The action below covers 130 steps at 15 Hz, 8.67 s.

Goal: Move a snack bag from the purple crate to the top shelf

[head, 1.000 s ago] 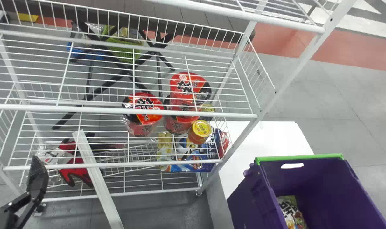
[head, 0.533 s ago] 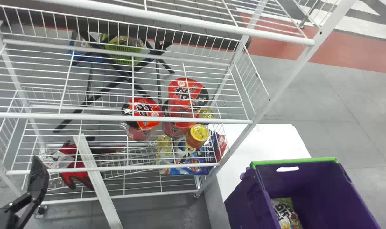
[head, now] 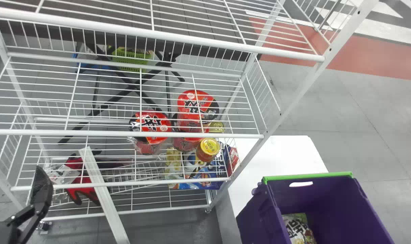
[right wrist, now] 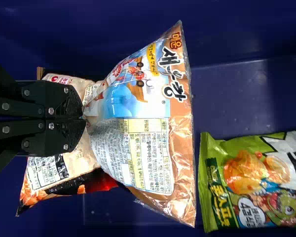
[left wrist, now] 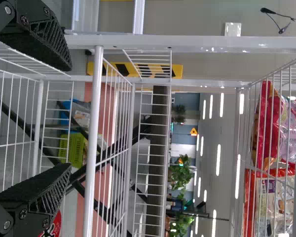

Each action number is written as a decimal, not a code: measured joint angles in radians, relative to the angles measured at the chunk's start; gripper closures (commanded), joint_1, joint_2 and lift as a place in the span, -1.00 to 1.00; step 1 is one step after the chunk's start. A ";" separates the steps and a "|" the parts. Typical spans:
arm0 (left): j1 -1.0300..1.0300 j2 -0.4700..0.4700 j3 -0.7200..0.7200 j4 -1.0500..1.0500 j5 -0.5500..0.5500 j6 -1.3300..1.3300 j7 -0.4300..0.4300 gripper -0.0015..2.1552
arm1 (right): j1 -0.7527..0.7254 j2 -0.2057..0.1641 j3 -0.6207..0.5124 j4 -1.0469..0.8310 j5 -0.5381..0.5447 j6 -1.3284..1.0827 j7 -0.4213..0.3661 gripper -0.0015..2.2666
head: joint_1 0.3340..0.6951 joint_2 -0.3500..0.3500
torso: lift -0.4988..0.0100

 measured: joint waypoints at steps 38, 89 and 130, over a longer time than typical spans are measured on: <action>0.005 -0.005 -0.028 -0.009 -0.023 0.021 0.027 -0.88 | -0.048 0.026 -0.034 -0.157 0.037 0.145 0.107 0.60 | 1.00 -1.00 | 0.28; 0.015 -0.004 -0.037 -0.039 -0.038 0.037 0.033 -0.88 | -0.060 0.051 -0.011 -0.233 0.061 0.170 0.133 0.60 | 1.00 -1.00 | 0.96; 0.045 -0.001 -0.063 -0.031 -0.076 0.017 0.064 -0.88 | -0.268 0.353 0.368 -1.179 -0.349 0.486 -0.466 0.60 | 1.00 -0.38 | 0.96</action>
